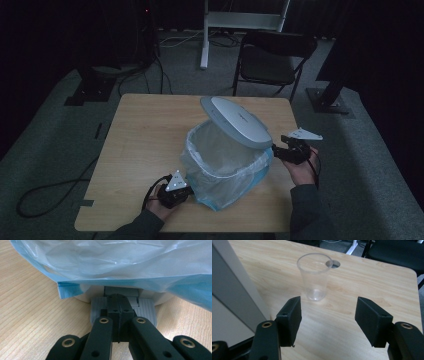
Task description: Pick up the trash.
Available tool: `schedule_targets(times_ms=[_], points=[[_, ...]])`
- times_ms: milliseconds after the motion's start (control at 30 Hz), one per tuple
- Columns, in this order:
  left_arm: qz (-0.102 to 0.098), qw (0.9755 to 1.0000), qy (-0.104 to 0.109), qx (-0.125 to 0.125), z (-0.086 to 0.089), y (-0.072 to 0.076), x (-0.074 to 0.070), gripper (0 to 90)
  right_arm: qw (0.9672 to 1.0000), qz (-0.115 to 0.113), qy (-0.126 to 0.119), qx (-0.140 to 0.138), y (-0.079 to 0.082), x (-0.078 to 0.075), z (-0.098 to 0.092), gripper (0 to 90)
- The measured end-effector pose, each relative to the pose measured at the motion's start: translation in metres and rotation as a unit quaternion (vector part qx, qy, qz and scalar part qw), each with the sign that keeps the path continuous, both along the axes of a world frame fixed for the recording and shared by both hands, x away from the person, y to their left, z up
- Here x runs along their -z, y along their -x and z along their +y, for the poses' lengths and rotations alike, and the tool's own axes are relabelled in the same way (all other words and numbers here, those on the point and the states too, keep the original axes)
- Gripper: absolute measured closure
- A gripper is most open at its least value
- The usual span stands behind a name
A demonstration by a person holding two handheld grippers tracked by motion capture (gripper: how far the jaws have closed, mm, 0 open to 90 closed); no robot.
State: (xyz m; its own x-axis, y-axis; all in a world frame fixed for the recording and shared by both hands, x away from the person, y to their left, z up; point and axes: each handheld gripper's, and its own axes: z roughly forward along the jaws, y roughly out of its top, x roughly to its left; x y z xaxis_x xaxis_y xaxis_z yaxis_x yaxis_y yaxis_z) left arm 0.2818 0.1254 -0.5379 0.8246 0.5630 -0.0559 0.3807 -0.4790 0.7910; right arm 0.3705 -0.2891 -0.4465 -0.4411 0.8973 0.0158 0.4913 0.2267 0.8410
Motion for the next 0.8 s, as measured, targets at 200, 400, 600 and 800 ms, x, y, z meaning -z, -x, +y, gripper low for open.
schedule_targets(times_ms=[200, 400, 600, 800], points=[[-0.001, 1.0, 0.0, 0.0, 0.0, 0.0, 0.0, 90.0, 0.9999, 0.006, 0.008, 0.0, -0.011, -0.001, 0.002, 37.0], [0.0, 1.0, 0.0, 0.0, 0.0, 0.0, 0.0, 90.0, 0.9999, 0.006, -0.006, 0.007, -0.019, -0.001, 0.0, 37.0], [-0.001, 1.0, -0.001, 0.0, 0.0, 0.0, 0.0, 90.0, 0.9999, 0.006, -0.007, 0.006, -0.026, -0.004, 0.003, 37.0], [-0.001, 1.0, -0.001, 0.001, 0.0, 0.0, 0.0, 90.0, 0.9999, 0.005, -0.013, 0.01, -0.036, -0.003, 0.006, 37.0]])
